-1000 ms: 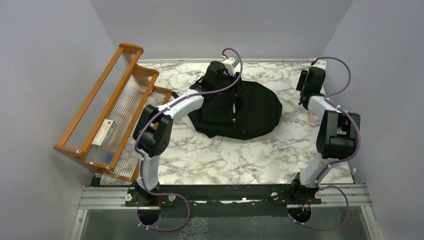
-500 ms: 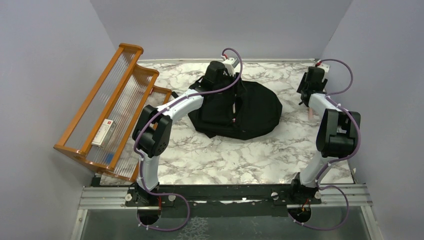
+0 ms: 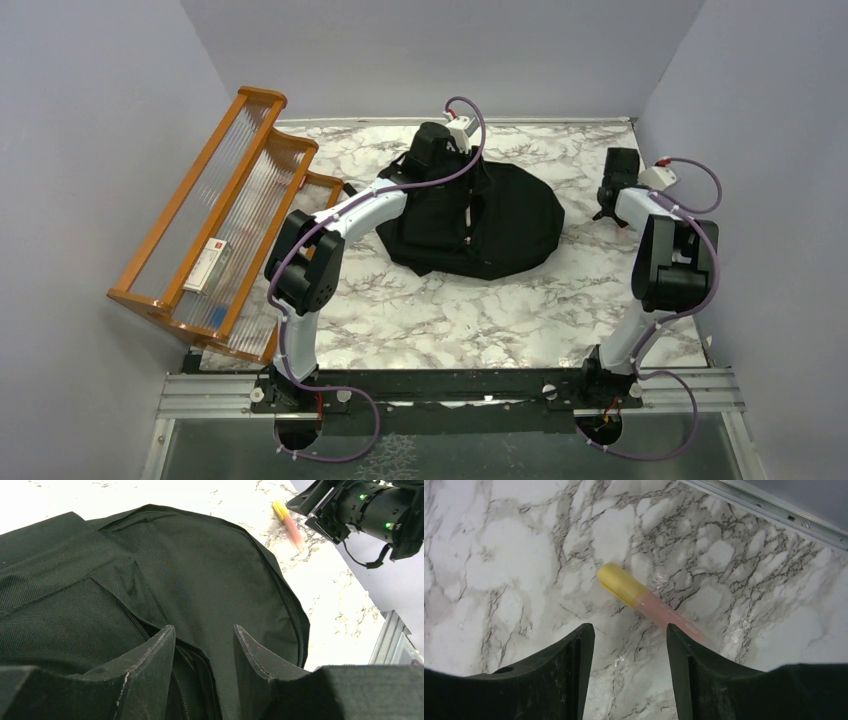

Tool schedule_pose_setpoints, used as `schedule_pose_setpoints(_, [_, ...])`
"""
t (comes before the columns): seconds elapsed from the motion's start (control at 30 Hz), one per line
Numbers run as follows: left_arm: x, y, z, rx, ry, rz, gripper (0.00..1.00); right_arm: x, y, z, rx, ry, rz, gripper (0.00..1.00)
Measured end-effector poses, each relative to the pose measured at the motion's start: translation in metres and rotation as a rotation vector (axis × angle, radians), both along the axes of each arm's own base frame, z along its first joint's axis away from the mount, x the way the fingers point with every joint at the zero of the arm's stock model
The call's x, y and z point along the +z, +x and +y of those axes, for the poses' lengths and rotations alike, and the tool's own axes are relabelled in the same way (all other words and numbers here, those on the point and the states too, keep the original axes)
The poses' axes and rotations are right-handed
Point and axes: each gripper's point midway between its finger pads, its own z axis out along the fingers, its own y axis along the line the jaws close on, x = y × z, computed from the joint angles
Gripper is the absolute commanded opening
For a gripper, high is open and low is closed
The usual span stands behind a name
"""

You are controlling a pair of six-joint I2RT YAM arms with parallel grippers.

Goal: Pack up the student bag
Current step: Pick up the stationery from the center of the board.

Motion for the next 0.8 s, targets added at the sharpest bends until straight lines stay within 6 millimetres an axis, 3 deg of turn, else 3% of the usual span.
schedule_pose_setpoints(0.2, [0.000, -0.002, -0.001, -0.011, -0.005, 0.003, 0.48, -0.018, -0.013, -0.010, -0.226, 0.035, -0.034, 0.59])
schedule_pose_setpoints(0.4, [0.003, -0.003, -0.001, -0.017, -0.009, 0.003, 0.48, -0.026, -0.004, -0.015, -0.382, 0.077, -0.082, 0.59])
schedule_pose_setpoints(0.8, [0.007, -0.005, -0.002, -0.026, -0.017, -0.003, 0.48, -0.038, -0.003, -0.016, -0.398, 0.075, -0.036, 0.59])
